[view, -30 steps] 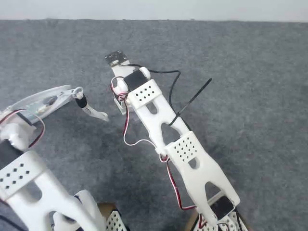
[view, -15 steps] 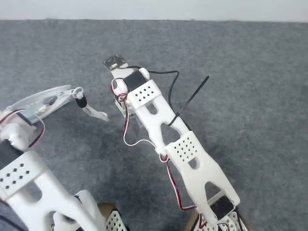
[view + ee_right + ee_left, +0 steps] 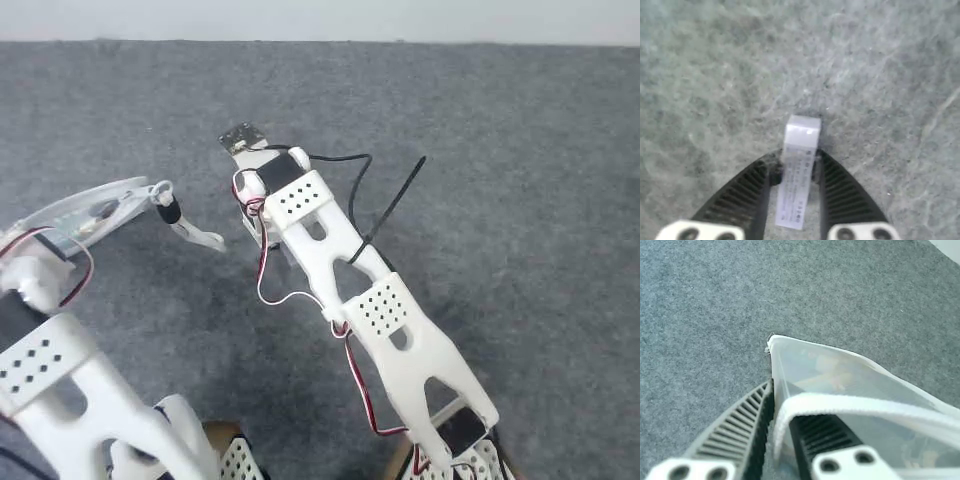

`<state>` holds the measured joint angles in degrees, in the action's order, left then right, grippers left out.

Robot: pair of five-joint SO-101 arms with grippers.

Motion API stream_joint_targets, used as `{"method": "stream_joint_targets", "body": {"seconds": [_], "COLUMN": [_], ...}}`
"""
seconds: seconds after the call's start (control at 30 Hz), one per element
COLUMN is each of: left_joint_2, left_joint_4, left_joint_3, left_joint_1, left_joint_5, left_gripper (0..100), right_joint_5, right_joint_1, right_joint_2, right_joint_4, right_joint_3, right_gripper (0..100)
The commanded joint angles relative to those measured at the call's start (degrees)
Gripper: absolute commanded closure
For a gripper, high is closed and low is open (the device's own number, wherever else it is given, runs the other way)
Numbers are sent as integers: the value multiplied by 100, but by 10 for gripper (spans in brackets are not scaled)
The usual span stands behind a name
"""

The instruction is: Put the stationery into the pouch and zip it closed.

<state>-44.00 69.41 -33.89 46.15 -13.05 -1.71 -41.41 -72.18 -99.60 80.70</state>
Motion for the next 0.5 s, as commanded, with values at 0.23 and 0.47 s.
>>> {"method": "stream_joint_targets", "body": {"seconds": [0.23, 0.47], "left_joint_2": [-290, -299], "left_joint_4": [-114, -105], "left_joint_3": [84, 92], "left_joint_1": [-26, -448], "left_joint_5": [132, 141], "left_gripper": [988, 988], "right_joint_5": [97, -475], "right_joint_1": [-136, -154], "right_joint_2": [690, 1420], "right_joint_4": [-330, -347], "right_joint_3": [141, -387], "right_gripper": [993, 993]}}
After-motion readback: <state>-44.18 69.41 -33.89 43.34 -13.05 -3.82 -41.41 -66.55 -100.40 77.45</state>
